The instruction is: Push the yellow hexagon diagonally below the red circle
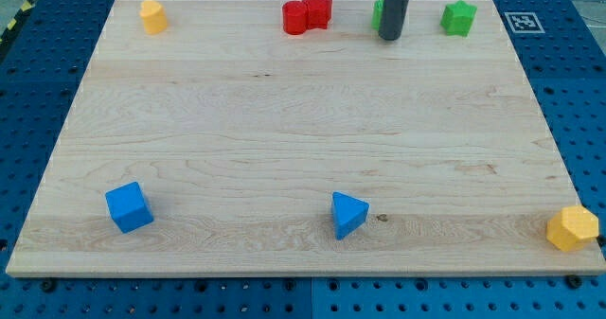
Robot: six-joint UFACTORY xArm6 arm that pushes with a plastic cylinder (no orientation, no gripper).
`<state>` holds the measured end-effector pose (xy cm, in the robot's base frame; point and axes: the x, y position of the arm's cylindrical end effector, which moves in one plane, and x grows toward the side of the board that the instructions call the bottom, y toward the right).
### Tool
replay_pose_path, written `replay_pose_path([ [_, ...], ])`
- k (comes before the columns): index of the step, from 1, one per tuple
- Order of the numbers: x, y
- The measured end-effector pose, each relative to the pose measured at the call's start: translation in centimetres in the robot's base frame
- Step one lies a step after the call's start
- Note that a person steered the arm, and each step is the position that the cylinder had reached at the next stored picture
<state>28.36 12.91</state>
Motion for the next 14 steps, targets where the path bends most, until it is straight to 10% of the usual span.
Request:
replay_pose_path([
  [4,11.2,19.4],
  [7,15.7,21.6],
  [9,28.5,21.3],
  [11,31.9,13.4],
  [14,19.9,-7.6],
])
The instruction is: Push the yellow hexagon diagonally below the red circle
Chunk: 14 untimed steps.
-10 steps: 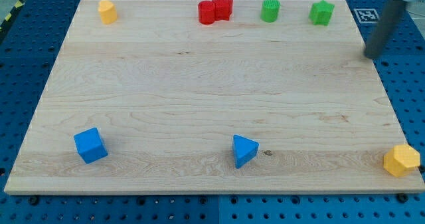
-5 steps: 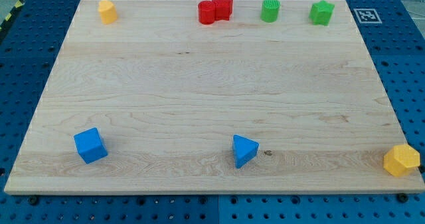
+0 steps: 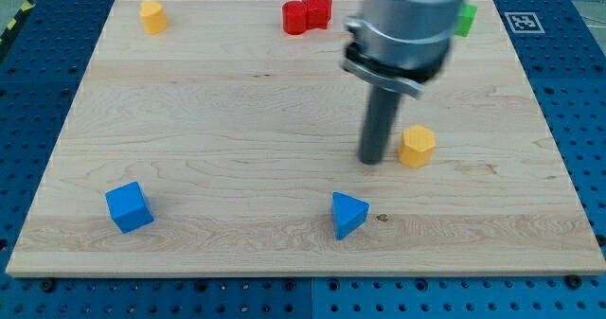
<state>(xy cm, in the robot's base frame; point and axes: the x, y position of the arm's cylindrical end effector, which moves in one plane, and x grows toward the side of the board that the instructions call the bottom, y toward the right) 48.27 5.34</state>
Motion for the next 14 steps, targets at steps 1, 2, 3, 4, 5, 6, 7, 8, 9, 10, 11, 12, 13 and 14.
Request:
replay_pose_path([
  [1,1.7,-0.4],
  [2,5.9,1.9],
  [3,6.2,7.0],
  [4,4.1,8.0],
  [5,1.4,5.5],
  [6,-1.6,2.7],
  [7,0.7,4.2],
  [8,4.1,7.8],
  [9,2.0,12.6],
  [10,-2.0,11.2],
  [11,-4.9,5.1],
  [12,-6.7,-0.5],
  [13,-6.7,1.7],
  [14,-4.7,6.6],
])
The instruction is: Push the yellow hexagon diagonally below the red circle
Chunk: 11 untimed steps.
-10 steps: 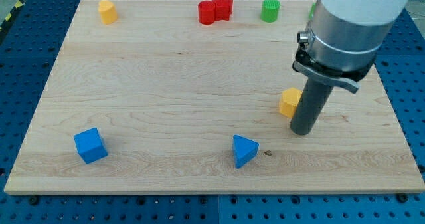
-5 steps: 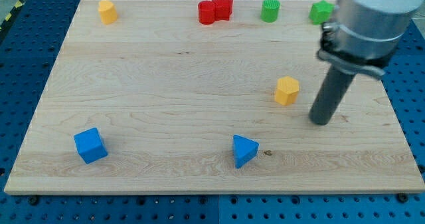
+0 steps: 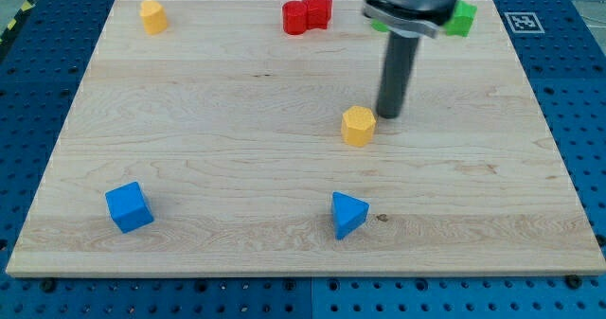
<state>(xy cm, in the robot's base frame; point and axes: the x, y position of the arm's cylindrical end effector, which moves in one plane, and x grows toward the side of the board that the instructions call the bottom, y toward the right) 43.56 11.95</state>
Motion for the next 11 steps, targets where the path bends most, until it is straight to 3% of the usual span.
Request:
replay_pose_path([
  [1,4.0,1.3],
  [4,-2.2,-11.0],
  [6,2.9,-10.4],
  [7,1.7,-15.9],
  [8,-3.1,-21.6],
  [9,-3.9,-22.3],
  [10,0.2,-19.8],
  [11,0.8,-15.5],
])
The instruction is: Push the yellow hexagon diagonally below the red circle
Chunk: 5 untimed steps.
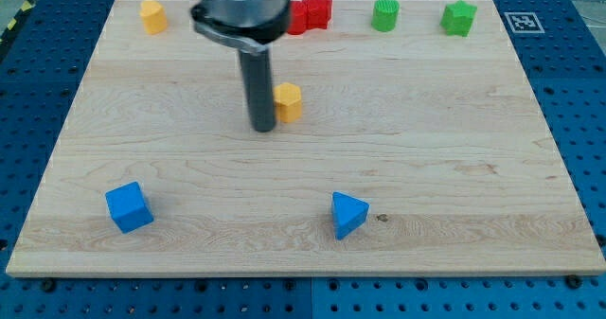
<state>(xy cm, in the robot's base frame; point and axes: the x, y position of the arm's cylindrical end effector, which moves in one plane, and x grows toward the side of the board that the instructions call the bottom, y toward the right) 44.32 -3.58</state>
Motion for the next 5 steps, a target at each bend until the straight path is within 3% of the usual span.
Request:
replay_pose_path([
  [1,-4.0,1.2],
  [3,-10.9,-1.7],
  [5,-2.6,1.3],
])
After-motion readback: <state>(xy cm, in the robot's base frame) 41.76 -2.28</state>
